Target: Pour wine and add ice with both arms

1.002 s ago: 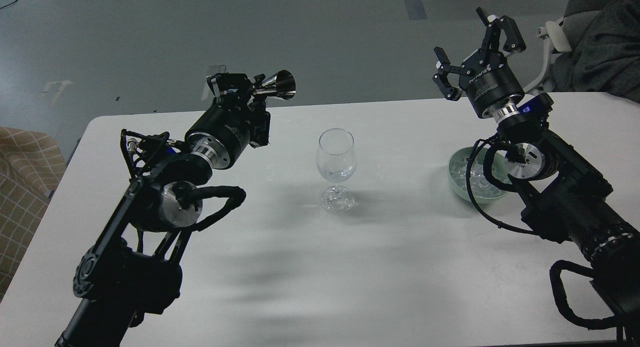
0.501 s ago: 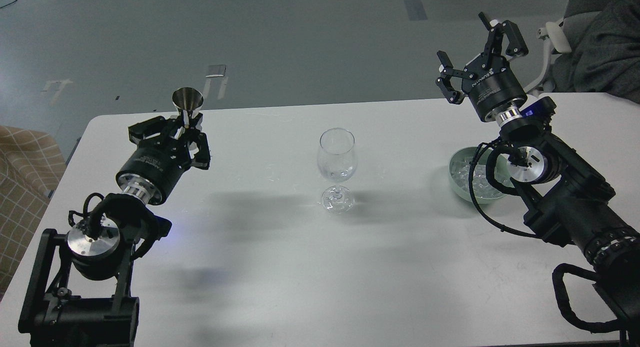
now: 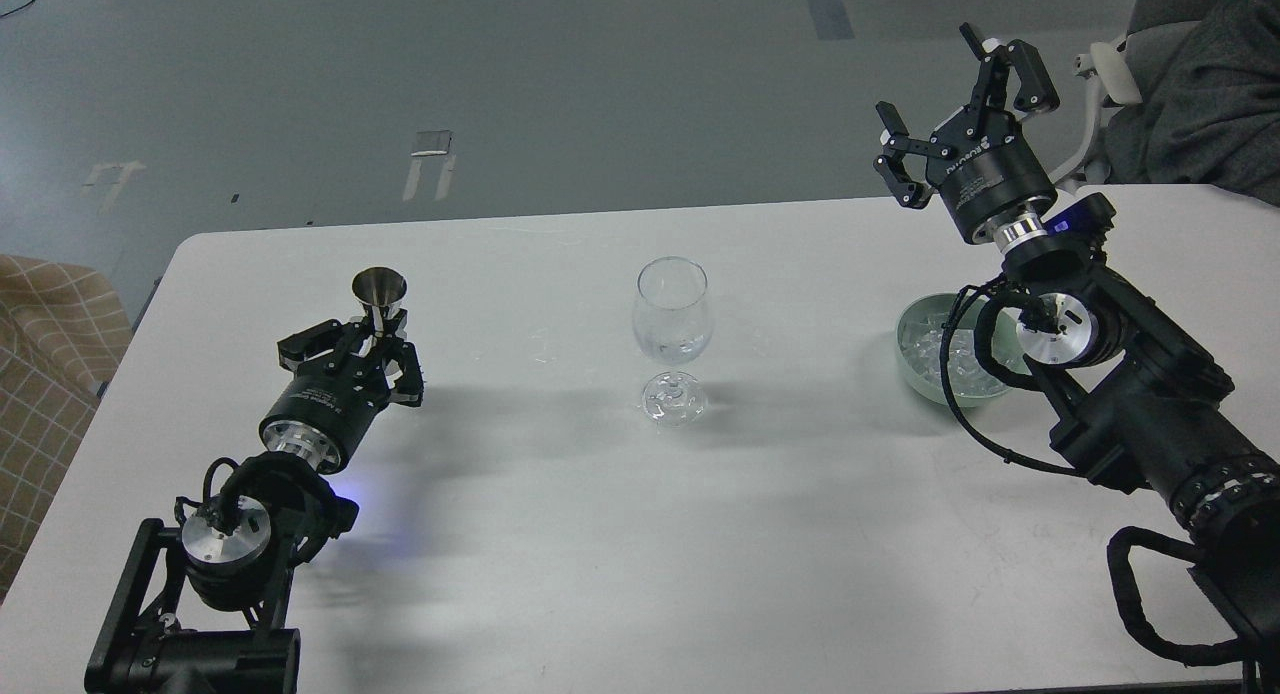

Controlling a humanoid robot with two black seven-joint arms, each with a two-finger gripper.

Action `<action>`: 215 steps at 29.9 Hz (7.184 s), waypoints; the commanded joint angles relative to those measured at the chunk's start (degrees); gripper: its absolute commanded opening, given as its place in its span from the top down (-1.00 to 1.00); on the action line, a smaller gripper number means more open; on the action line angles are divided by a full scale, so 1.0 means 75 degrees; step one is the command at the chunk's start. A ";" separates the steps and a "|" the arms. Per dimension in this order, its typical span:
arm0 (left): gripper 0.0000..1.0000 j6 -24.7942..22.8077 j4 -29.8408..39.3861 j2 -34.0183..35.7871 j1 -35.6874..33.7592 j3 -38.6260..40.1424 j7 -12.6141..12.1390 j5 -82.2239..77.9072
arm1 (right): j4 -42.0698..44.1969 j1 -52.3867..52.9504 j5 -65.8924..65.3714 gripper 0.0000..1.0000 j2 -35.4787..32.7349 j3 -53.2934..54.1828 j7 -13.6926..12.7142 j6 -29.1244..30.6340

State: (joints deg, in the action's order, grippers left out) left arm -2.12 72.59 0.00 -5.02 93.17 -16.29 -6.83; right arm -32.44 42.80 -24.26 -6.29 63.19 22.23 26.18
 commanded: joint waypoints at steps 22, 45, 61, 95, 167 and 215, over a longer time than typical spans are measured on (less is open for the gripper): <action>0.11 0.0001 -0.0492 0.0024 -0.0081 -0.0024 -0.0007 -0.0003 | 0.0001 -0.0011 0.0001 -1.00 0.0018 0.0000 0.0001 0.0001; -0.93 -0.0069 -0.0492 0.0118 -0.0011 -0.0059 -0.0113 -0.0015 | 0.0001 -0.0011 0.0001 -1.00 0.0018 0.0012 0.0001 0.0001; -0.94 -0.1510 -0.0410 0.0411 0.1125 0.0280 -0.0628 0.0021 | -0.0010 -0.0058 0.0001 -1.00 0.0007 0.0012 0.0001 0.0001; -0.94 -0.3451 -0.0960 0.3071 -0.2049 0.0797 0.1234 -0.4068 | -0.4874 -0.2436 -0.8047 -1.00 -0.4775 -0.1195 0.0025 -0.2880; -0.94 -0.2120 -0.0726 0.2625 -0.3116 -0.1219 0.2501 -0.4913 | -0.2823 -0.2413 -1.1859 0.02 -0.3357 -0.2402 -0.0104 -0.3502; -0.94 -0.2120 -0.0726 0.2649 -0.3187 -0.1219 0.2512 -0.4913 | -0.6068 -0.1267 -1.0325 1.00 -0.6684 -0.1547 -0.0081 -0.2367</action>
State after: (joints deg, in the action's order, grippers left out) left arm -18.03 67.17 19.89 -28.80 84.03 2.56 -43.68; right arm -74.13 28.96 -104.45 -53.03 51.32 21.64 5.98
